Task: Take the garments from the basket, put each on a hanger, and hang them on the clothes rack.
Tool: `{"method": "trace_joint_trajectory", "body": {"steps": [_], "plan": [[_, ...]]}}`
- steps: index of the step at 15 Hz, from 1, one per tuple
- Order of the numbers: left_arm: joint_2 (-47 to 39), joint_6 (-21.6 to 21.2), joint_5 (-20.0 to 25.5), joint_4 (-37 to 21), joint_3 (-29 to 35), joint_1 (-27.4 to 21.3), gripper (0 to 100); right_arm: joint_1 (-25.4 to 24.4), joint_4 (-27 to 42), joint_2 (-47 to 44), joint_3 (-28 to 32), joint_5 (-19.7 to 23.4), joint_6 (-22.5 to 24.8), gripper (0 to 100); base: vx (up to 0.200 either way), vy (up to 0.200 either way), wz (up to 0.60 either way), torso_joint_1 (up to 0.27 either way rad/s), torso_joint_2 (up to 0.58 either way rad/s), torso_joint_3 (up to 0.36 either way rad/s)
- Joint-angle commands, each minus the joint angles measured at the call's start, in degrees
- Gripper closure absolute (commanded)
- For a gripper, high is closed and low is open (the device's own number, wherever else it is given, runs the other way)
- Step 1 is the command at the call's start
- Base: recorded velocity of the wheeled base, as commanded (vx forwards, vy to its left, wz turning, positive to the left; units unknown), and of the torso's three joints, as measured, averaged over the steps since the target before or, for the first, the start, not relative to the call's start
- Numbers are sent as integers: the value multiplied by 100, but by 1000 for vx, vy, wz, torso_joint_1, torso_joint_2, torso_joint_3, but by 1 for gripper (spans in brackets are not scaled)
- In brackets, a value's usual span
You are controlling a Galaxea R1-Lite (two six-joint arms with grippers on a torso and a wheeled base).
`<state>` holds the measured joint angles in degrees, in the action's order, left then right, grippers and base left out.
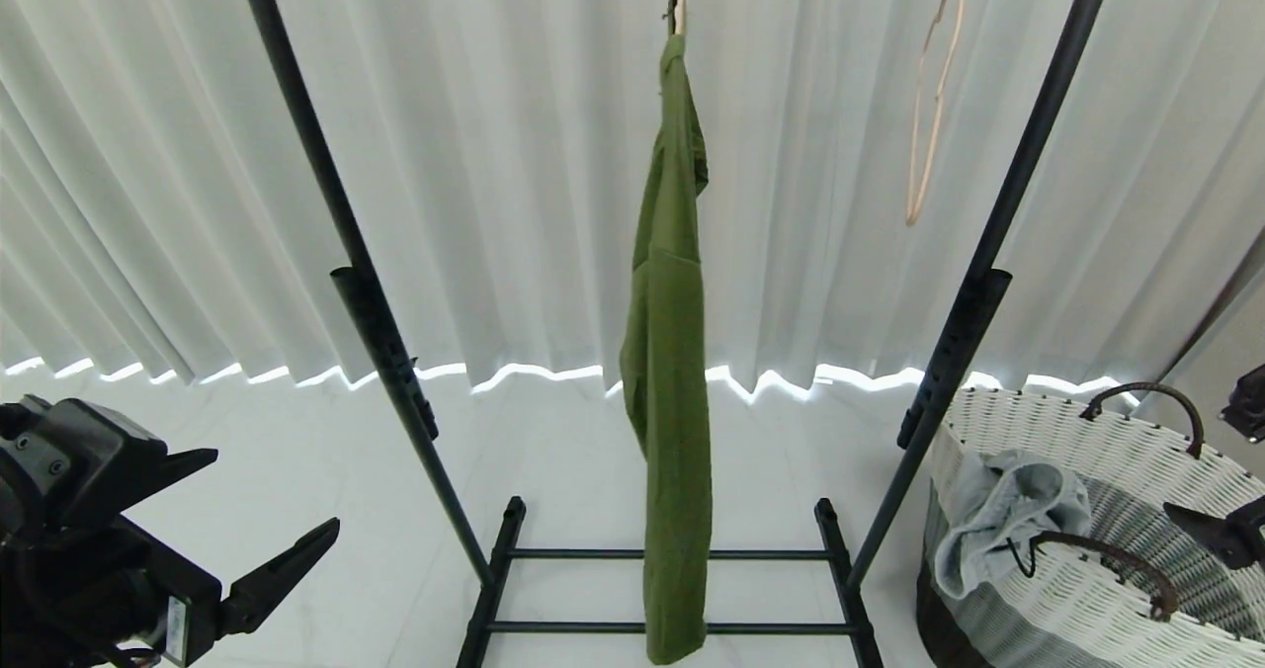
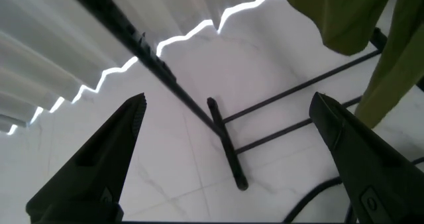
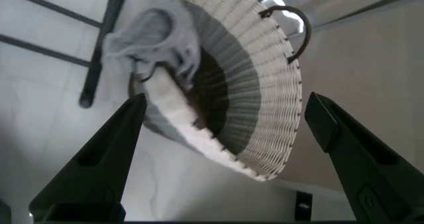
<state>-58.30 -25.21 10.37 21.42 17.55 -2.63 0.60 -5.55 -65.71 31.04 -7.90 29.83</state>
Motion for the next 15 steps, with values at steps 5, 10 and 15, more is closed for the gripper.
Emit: {"method": "trace_joint_trajectory", "body": {"steps": [5, 10, 15], "plan": [[-33, -1, 8, 3, 2, -9, 0, 2, -8, -179, -282, 43, -30, 0, 120, 0, 0, 1, 2, 1], [-6, -10, 17, 3, 29, -36, 0, -33, -96, -1225, -379, 342, -109, 0, 0, 0, 0, 0, 0, 0], [231, -19, 17, 3, -42, -246, 0, -200, -1238, -2711, -344, 350, -338, 0, 0, 0, 0, 0, 0, 0]]}}
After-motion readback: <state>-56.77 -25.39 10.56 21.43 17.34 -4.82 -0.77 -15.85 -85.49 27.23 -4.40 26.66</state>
